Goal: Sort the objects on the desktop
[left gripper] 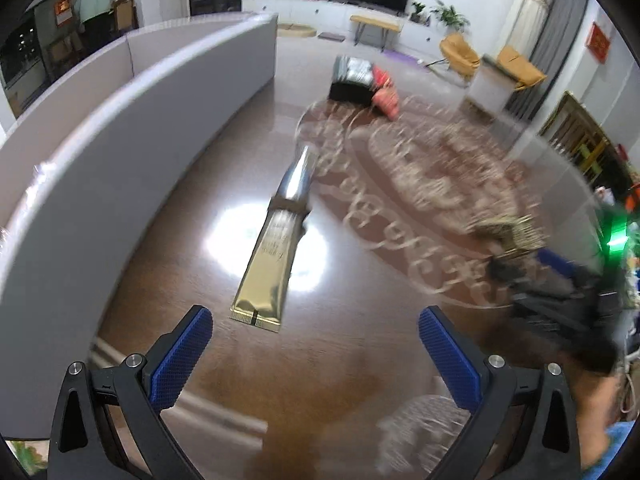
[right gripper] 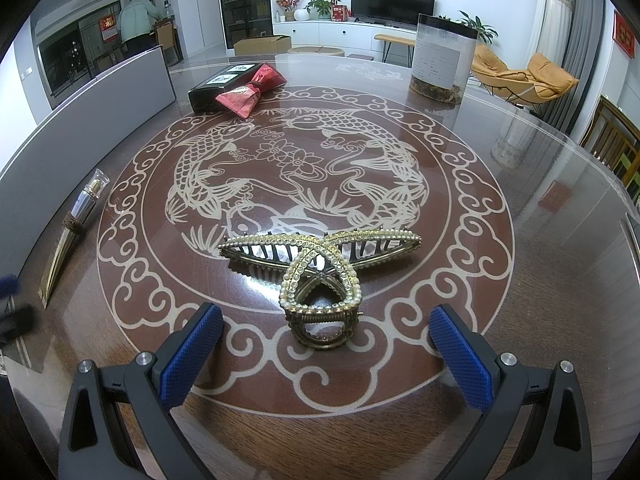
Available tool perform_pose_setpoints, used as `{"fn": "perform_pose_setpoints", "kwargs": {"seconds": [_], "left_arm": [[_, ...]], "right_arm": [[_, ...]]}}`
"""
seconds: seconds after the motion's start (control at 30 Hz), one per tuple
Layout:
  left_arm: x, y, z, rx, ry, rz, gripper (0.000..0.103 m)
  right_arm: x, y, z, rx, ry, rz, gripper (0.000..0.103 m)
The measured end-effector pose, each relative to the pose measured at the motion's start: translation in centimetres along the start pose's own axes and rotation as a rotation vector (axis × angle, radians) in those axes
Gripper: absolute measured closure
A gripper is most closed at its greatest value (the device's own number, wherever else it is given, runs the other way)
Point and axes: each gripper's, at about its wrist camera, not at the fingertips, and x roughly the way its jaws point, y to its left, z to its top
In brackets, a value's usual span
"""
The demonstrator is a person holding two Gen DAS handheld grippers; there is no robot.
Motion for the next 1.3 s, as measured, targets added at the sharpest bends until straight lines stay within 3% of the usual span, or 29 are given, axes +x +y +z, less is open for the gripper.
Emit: {"fn": "perform_pose_setpoints", "kwargs": {"seconds": [0.3,0.5,0.63,0.7,0.8,0.9,1.07,1.2,1.3], "left_arm": [[-14.2,0.5,3.2,-0.05,-0.07,-0.012,0.0],[-22.9,1.0,4.2,-0.171,-0.172,-0.175,0.0],[-25.4,0.0,4.7,-0.154,-0.21,-0.258,0.0],[-25.2,-0.2,4.8,-0.121,-0.203,-0.272,0.0],[-21.5,0.0,5.2,-0.076,-0.151,-0.241,0.0],[-15.1,1.2,5.8,-0.063,-0.088,-0.166,0.0],[-3.8,1.1,7.4,0.081,-0.003,-0.073,0.0],[1.5,1.9,8.0,0.069,0.076,-0.112,0.0],[3.6,1.1,8.2,0.104,0.067,-0.123,0.0]], "right_arm": [[0.0,0.0,0.0,0.0,0.0,0.0,0.0],[0.0,0.0,0.0,0.0,0.0,0.0,0.0],[-0.1,0.0,0.0,-0.001,0.001,-0.001,0.0],[-0.1,0.0,0.0,-0.002,0.001,-0.003,0.0],[-0.1,0.0,-0.1,-0.002,0.001,-0.003,0.0],[-0.1,0.0,0.0,-0.002,0.001,-0.002,0.0],[-0.1,0.1,0.0,-0.001,0.001,-0.001,0.0],[-0.1,0.1,0.0,-0.001,0.0,-0.001,0.0],[-0.1,0.1,-0.1,-0.001,0.0,-0.001,0.0]]}}
